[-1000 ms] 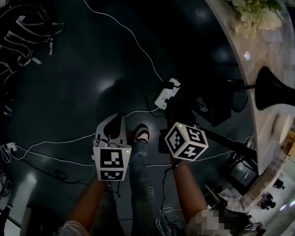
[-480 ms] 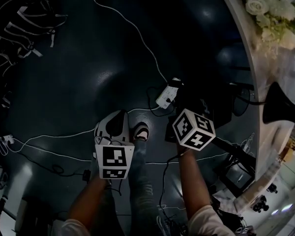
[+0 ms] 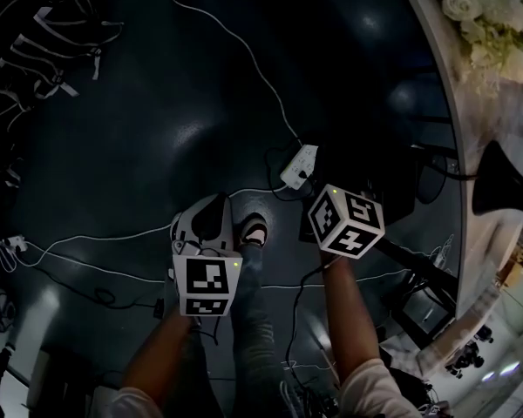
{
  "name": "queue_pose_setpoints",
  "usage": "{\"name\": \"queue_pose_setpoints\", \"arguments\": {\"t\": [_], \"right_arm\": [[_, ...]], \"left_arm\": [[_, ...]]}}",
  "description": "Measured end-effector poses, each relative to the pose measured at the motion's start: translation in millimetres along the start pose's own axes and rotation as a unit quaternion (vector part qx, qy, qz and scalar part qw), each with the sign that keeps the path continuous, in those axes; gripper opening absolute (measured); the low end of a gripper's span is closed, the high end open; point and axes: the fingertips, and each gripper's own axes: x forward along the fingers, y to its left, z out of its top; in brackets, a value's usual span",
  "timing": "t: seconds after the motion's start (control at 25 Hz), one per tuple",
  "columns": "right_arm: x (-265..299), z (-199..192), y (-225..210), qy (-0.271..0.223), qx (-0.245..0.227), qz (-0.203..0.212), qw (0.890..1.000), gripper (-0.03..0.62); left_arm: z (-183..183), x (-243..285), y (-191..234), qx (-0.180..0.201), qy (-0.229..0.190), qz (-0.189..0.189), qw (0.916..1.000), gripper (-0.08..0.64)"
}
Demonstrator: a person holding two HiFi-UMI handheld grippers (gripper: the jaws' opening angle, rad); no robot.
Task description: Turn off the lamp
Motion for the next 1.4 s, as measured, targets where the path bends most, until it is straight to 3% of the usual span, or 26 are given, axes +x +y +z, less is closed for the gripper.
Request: {"name": "queue_pose_setpoints", "arguments": {"t": [0.36,0.6,0.72,0.92,1.08,1.4], "right_arm": [[2.0,4.3,5.3,-0.005,-0.027,0.016,1.0,0.029],[-13.6,-4.0,16.0,-0.002,-0.006,0.057,0.998,0.014],[-32.4,-8.7,25.0,-0.004,-0.002,0.101,0.995,0.014],[-69.6,-16.8,33.7,-0.004,-0.002,0.195,0.981,0.014],[-100.0,-10.3,36.7,-0.012,0.016,0.245,0.969,0.015],[-139.9,-2.6,59.3,-0.018,0.005,0.342,0.939,0.014]], "left_arm": [[-6.8,-3.1,-3.6,0.0,0.002,-0.004,1.0,-0.005],[-6.6,-6.8,-3.0,0.006,-0.001,-0.006,1.0,-0.005],[-3.7,-9.0,-11.1,0.019,-0.007,-0.031,0.9993,-0.005],[2.7,-18.9,-37.6,0.057,-0.024,-0.088,0.9941,-0.005],[8.1,-28.2,-59.7,0.099,-0.019,-0.122,0.9874,-0.005],[2.7,-39.6,-97.5,0.172,0.016,-0.203,0.9638,0.0]]}}
